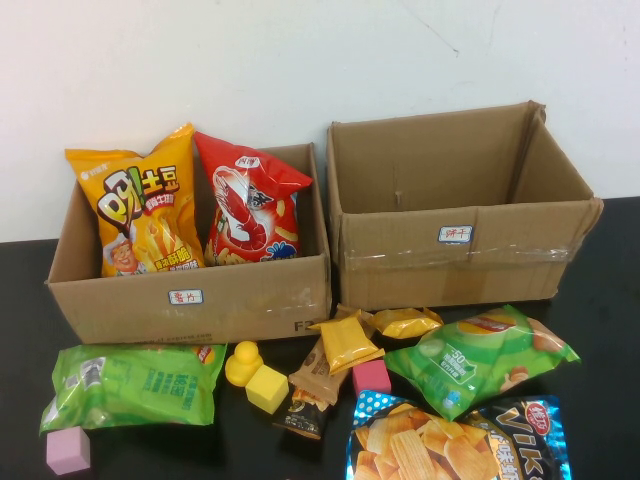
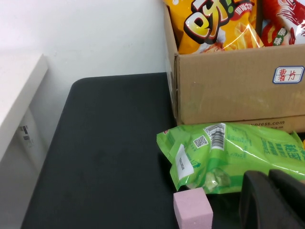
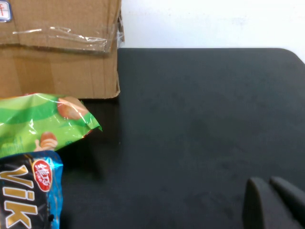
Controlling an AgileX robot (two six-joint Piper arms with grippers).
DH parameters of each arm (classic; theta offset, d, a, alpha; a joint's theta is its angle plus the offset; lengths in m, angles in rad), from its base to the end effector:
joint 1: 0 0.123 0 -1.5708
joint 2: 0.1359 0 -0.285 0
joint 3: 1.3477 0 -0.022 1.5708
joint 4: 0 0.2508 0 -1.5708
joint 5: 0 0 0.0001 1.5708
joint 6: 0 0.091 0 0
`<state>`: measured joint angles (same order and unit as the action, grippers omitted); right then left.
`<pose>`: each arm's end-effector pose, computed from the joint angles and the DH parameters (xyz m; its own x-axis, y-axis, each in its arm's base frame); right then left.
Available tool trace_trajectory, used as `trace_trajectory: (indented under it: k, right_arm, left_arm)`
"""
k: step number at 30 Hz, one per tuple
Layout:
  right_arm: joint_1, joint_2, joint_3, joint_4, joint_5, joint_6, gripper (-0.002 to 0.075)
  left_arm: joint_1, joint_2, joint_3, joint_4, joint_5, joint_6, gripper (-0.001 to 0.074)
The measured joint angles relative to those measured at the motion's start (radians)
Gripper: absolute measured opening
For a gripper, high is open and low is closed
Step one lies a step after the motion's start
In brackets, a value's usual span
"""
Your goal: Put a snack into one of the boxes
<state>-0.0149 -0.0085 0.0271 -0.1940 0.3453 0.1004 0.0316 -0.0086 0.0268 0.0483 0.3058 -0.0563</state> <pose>0.0534 -0.0068 0.1740 -0.2729 -0.0781 -0.9589 0.0555 0.9938 -0.0967 0.0544 0.0030 0.1770 -0.2337 -0.0176 -0.9722 -0.0481 0.9988 -0.0066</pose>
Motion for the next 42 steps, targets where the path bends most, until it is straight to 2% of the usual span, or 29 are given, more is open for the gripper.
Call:
trace_trajectory:
  k: [15, 42]
  right_arm:
    - [0.000, 0.000, 0.000, 0.000, 0.000, 0.000, -0.0001]
    - [0.000, 0.000, 0.000, 0.000, 0.001, 0.002, -0.0001]
  left_arm:
    - [0.000, 0.000, -0.002, -0.100, 0.005, 0.004, -0.0002]
    - [0.011, 0.000, -0.002, -0.104, 0.012, 0.004, -0.0003]
